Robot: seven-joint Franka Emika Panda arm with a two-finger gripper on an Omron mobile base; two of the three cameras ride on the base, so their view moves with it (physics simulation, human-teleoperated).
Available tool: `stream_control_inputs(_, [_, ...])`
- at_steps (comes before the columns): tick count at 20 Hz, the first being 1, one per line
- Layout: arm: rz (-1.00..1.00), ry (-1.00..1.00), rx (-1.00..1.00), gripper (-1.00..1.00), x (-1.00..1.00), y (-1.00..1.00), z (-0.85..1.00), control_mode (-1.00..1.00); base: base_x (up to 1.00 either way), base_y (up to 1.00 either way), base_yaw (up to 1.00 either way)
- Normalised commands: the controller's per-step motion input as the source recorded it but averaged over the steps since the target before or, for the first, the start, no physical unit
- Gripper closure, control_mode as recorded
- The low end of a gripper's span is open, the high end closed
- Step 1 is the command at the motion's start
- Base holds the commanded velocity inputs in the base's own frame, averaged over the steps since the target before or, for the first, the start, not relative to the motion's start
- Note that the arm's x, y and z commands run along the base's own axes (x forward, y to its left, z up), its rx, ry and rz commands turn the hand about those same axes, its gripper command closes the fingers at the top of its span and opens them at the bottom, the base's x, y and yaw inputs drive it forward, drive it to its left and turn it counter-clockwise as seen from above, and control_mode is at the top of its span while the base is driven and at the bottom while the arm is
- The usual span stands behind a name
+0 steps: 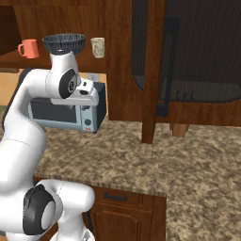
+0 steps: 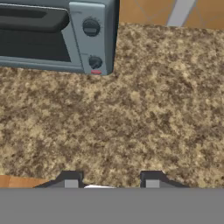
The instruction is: Gather all objects into one cabinet and sort the glasses and bowls to opposite sides.
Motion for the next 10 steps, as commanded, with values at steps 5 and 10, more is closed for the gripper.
stream_control_inputs(5, [0.00, -0.09, -0.04, -1.00, -0.13, 0.08, 0.00, -1.00, 0.00, 0.00, 0.00])
stream_control_inputs(10, [-0.01, -0.57, -0.05, -1.00, -0.70, 0.23, 0.17, -1.00, 0.00, 0.00, 0.00])
